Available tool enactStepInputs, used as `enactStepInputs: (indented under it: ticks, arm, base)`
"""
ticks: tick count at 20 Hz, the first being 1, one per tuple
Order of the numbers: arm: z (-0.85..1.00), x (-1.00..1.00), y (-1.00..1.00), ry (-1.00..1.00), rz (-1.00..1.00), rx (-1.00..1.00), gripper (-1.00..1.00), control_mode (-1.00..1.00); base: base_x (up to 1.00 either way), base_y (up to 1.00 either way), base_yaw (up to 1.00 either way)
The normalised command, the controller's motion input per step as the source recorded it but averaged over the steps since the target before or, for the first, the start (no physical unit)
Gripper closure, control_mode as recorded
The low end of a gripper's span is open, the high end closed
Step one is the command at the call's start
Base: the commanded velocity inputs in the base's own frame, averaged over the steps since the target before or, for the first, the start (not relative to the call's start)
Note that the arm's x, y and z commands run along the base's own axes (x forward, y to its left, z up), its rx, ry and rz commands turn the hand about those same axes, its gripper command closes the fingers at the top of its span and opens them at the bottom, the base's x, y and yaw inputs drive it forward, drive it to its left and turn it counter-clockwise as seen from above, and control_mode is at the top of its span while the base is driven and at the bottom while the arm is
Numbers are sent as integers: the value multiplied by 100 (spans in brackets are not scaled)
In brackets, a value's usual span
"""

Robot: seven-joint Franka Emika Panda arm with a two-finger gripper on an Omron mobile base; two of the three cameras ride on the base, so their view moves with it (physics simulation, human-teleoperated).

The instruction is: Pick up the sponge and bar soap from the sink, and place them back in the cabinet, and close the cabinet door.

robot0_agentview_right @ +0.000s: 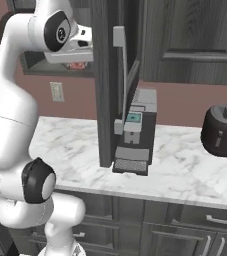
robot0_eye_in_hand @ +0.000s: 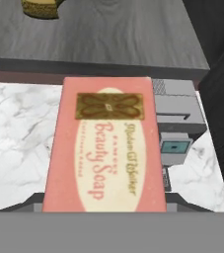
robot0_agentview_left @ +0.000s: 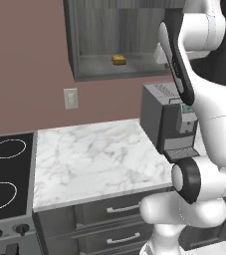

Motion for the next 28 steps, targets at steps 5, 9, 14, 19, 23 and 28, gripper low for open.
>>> enactStepInputs:
  ticks: [5,9,14,19,23,28]
  arm:
    - [-1,17,0,-6,0,0,100,-100]
    - [-14,20,0,-8,0,-1,100,-100]
    - [-29,10,0,-14,0,-3,100,-100]
    - [-20,7,0,-18,0,-4,100,-100]
    - [-10,23,1,-16,0,-2,100,-100]
    - [0,45,3,-8,0,0,100,-100]
  base:
    - [0,0,0]
    - [0,0,0]
    - [0,0,0]
    - [0,0,0]
    - [0,0,0]
    - [0,0,0]
